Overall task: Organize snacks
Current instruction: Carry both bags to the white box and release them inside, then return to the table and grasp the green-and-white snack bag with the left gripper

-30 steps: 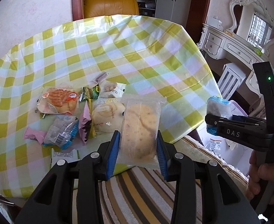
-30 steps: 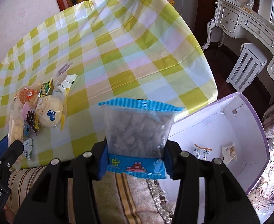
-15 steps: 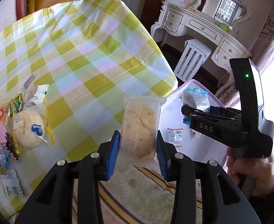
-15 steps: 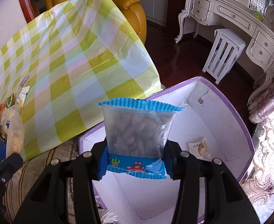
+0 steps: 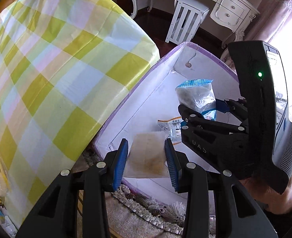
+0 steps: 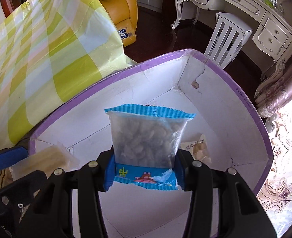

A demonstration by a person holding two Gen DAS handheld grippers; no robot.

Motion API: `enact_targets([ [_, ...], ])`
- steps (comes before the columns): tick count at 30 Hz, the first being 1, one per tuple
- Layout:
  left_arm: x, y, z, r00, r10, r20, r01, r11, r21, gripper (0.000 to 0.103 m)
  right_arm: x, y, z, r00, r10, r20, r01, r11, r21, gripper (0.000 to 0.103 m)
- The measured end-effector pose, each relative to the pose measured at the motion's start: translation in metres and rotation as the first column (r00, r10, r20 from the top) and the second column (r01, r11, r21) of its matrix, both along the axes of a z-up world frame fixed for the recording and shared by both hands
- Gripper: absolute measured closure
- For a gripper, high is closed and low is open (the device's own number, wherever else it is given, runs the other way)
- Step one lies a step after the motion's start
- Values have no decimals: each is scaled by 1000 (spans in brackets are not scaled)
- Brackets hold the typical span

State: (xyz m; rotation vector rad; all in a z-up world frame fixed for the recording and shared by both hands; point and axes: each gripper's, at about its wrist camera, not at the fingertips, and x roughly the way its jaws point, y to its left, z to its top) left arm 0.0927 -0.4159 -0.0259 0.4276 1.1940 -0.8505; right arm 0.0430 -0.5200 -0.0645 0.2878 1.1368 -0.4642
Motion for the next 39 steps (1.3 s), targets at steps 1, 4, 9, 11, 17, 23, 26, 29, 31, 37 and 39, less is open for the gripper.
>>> enact_targets([
  [1, 1, -3, -3, 1000, -1, -2, 1, 1000, 12, 67, 0, -1, -2, 1000, -1, -4, 1, 1000, 2, 54],
  [4, 4, -6, -6, 1000, 6, -6, -6, 1000, 19, 66, 0, -3, -6, 1000, -9, -9, 9, 1000, 10, 53],
  [9, 11, 3, -4, 999, 46, -13, -46, 999, -1, 54, 0, -4, -4, 1000, -12, 6, 12, 1000, 8, 38],
  [11, 11, 8, 1, 998, 66, 6, -66, 998, -17, 46, 0, -4, 2, 1000, -19, 25, 19, 1000, 6, 29],
  [17, 11, 31, 21, 986, 131, 101, -126, 991, -54, 29, 1, 2, 24, 997, -12, 75, 13, 1000, -15, 25],
  [23, 8, 65, 39, 959, 204, 195, -193, 978, -73, 28, 9, 21, 52, 990, 30, 135, -30, 1000, -1, 25],
  [26, 8, 88, 47, 945, 246, 216, -232, 969, -87, 27, 15, 35, 65, 985, 66, 158, -67, 998, 5, 25],
  [29, 9, 114, 49, 932, 299, 206, -282, 953, -110, 27, 19, 53, 75, 980, 99, 172, -101, 995, 5, 25],
  [31, 8, 134, 52, 920, 340, 195, -320, 939, -128, 27, 22, 66, 80, 976, 129, 176, -132, 991, 4, 24],
  [37, 5, 201, 56, 867, 476, 148, -452, 875, -172, 27, 31, 105, 86, 961, 219, 171, -223, 975, 3, 24],
  [39, 4, 226, 56, 839, 529, 128, -504, 844, -185, 27, 34, 117, 86, 955, 247, 166, -251, 968, 4, 24],
])
